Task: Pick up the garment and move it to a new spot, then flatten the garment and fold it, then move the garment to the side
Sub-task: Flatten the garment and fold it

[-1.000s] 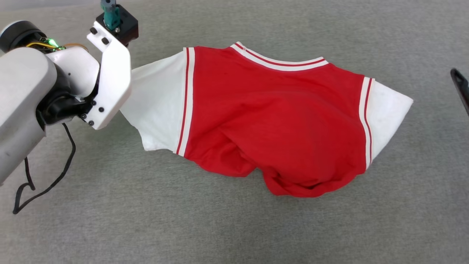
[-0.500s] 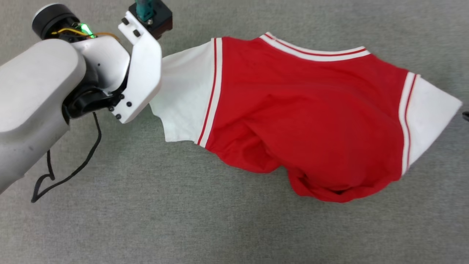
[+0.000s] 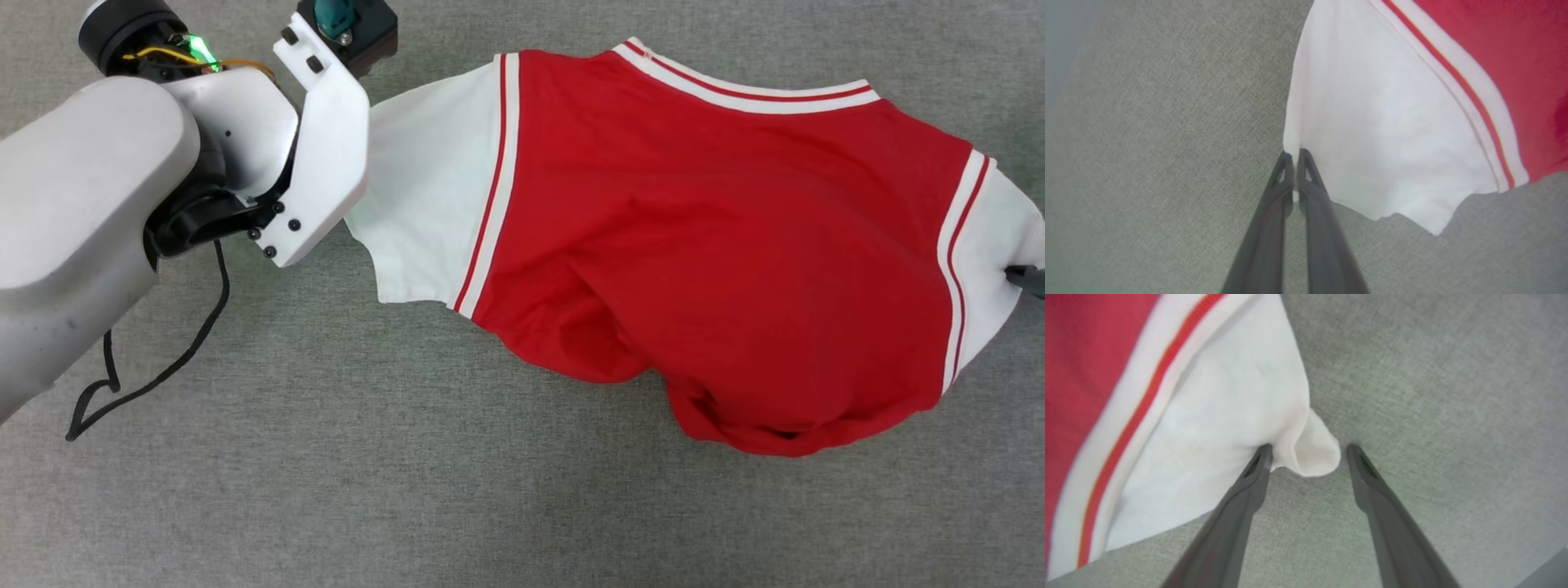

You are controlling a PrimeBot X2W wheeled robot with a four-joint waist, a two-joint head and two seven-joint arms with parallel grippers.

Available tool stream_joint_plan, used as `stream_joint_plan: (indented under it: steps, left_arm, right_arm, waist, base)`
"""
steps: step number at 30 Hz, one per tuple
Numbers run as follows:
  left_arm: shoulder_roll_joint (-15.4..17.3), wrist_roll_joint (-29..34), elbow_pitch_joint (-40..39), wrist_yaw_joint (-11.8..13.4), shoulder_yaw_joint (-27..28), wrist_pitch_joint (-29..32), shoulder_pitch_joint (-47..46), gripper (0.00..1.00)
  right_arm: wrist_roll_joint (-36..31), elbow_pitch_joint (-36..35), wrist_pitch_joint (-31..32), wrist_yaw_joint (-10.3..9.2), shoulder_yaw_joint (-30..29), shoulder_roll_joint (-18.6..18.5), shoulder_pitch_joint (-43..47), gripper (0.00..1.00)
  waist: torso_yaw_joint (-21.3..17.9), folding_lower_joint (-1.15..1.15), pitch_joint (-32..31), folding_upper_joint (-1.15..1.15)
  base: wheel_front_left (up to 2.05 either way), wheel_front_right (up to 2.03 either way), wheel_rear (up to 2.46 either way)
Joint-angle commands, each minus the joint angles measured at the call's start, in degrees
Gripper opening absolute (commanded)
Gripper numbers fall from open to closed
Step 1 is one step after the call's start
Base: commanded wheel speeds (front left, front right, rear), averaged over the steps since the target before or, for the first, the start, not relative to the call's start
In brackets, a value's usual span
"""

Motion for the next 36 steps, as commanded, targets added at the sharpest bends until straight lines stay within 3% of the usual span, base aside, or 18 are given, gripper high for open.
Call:
stream_joint_plan:
  steps: [1,14,23,27,36]
  left_arm:
    - [0.1,-0.3,0.2,0.0,-0.4,-0.5,-0.7,0.00]
    - [-0.4,-0.5,3.2,0.0,-0.8,-6.2,3.2,0.00]
    - [1.2,1.9,4.7,0.0,1.5,-18.2,0.6,0.00]
    - [1.1,3.2,5.5,0.0,2.9,-22.0,-1.7,0.00]
    - [-1.9,8.3,10.1,2.9,7.0,-30.9,-8.9,0.00]
  right_arm:
    - [0.9,2.1,-1.4,-0.02,3.7,3.3,2.4,0.00]
    - [1.4,0.3,-13.4,-0.03,5.6,0.3,-5.3,0.00]
    - [1.3,-2.0,-22.0,-0.03,6.7,-2.9,-9.9,0.00]
    - [0.2,-1.5,-25.3,-0.03,6.4,-2.8,-13.2,0.00]
    - [-5.7,1.4,-31.4,-0.04,5.4,-0.4,-26.1,0.00]
  waist:
    - [-0.4,0.00,-0.4,0.00]
    - [-2.4,0.00,-10.4,0.00]
    - [-2.2,0.00,-17.9,0.00]
    - [-1.7,0.00,-19.6,0.00]
    - [-0.5,0.00,-18.2,0.00]
  base:
    - [0.00,0.00,0.00]
    - [0.00,0.00,0.00]
    - [0.00,0.00,0.00]
    - [0.00,0.00,0.00]
    - [0.00,0.00,0.00]
